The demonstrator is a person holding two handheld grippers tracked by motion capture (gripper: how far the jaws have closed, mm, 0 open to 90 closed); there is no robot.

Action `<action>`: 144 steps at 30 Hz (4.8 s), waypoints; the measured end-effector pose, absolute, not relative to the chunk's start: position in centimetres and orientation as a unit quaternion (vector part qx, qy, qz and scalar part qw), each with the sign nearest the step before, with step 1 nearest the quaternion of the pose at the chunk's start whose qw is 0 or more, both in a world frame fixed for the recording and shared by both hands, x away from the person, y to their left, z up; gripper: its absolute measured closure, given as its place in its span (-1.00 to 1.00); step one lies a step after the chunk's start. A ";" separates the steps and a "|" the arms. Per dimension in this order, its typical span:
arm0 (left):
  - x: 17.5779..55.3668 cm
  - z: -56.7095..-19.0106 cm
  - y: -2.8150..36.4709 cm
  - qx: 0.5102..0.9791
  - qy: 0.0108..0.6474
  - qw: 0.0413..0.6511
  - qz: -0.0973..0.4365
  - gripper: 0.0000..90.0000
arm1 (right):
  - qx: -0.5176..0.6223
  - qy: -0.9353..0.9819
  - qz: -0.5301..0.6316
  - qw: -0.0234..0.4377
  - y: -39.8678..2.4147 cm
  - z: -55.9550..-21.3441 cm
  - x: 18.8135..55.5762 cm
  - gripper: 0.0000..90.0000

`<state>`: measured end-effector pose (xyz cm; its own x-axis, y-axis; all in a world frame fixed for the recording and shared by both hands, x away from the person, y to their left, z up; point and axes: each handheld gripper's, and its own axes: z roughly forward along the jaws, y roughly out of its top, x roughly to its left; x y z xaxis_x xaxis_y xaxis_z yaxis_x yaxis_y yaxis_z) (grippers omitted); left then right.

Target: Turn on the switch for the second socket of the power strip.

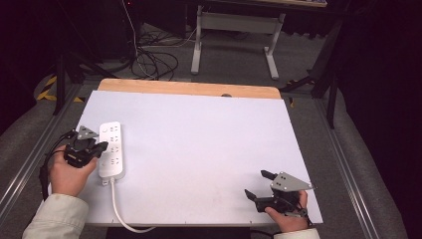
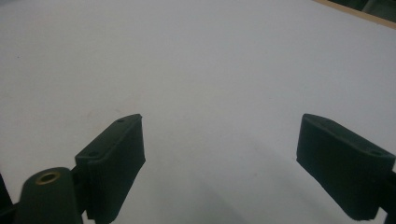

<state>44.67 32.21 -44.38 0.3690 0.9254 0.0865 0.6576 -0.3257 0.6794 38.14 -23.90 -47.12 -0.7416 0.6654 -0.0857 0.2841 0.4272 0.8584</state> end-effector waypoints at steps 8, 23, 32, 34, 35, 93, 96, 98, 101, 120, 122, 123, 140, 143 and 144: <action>45.0 -44.8 32.4 0.780 0.517 0.265 0.230 1.00 | 0.290 0.818 0.449 0.212 -23.9 -47.2 38.2 -0.65; 45.1 -45.0 32.5 0.783 0.520 0.260 0.221 1.00 | 0.292 0.818 0.448 0.211 -23.9 -47.2 38.2 -0.65; 45.1 -45.2 32.4 0.779 0.527 0.260 0.221 1.00 | 0.290 0.819 0.449 0.211 -23.9 -47.2 38.2 -0.65; 45.1 -45.3 32.4 0.780 0.525 0.258 0.224 1.00 | 0.289 0.819 0.449 0.211 -23.9 -47.2 38.2 -0.65; 45.1 -45.3 32.4 0.780 0.525 0.258 0.224 1.00 | 0.289 0.819 0.449 0.211 -23.9 -47.2 38.2 -0.65; 42.6 -41.4 31.4 0.775 0.489 0.303 0.263 0.99 | 0.292 0.819 0.447 0.210 -24.0 -47.3 38.3 -0.66; 42.4 -41.1 31.5 0.774 0.487 0.311 0.257 0.99 | 0.292 0.819 0.448 0.210 -24.0 -47.3 38.3 -0.66; 42.3 -40.9 31.6 0.773 0.487 0.317 0.256 0.98 | 0.292 0.819 0.448 0.210 -24.0 -47.3 38.3 -0.66; 42.0 -40.6 31.6 0.771 0.484 0.323 0.257 0.95 | 0.292 0.819 0.448 0.210 -24.0 -47.3 38.3 -0.66; 40.4 -39.1 31.1 0.754 0.443 0.406 0.265 0.03 | 0.292 0.819 0.447 0.211 -24.0 -47.3 38.2 -0.65; 40.2 -39.0 31.0 0.751 0.440 0.411 0.271 -0.11 | 0.292 0.818 0.448 0.211 -24.0 -47.3 38.2 -0.65; 40.0 -38.9 30.9 0.749 0.438 0.413 0.275 -0.16 | 0.292 0.818 0.448 0.211 -24.0 -47.3 38.2 -0.66; 36.4 -39.6 31.2 0.756 0.374 0.484 0.235 -0.35 | 0.288 0.819 0.450 0.208 -23.9 -47.3 38.2 -0.66; 35.9 -40.5 31.5 0.756 0.377 0.499 0.192 -0.35 | 0.283 0.822 0.448 0.208 -23.8 -47.3 38.1 -0.69; 35.9 -40.5 31.5 0.756 0.377 0.499 0.192 -0.35 | 0.283 0.822 0.447 0.208 -23.8 -47.3 38.1 -0.70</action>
<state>35.94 31.49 -40.54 0.6422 0.7617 -0.0859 0.3779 -0.2172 0.9000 38.12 -23.83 -47.31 -0.7530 0.6520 -0.0889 0.2794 0.4392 0.8538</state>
